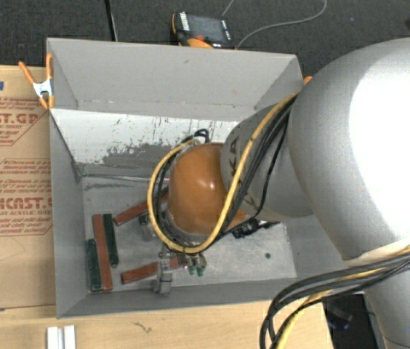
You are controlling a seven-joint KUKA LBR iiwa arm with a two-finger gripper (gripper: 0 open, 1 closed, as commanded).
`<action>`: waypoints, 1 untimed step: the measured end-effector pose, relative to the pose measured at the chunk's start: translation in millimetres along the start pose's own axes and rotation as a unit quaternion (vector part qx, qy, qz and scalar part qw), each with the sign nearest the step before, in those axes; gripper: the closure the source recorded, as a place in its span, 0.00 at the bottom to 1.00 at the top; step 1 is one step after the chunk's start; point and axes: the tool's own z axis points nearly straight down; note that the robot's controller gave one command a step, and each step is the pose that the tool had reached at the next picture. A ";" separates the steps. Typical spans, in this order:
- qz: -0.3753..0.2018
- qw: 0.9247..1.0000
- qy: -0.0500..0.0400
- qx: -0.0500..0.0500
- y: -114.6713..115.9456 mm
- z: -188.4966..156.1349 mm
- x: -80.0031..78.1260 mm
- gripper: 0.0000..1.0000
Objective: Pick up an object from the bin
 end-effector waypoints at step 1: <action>0.166 0.986 0.000 0.001 -7.3 -33.0 5.0 0.00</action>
Offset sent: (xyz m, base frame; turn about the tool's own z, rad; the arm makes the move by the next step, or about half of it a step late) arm -0.0049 -0.0077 0.0329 0.3336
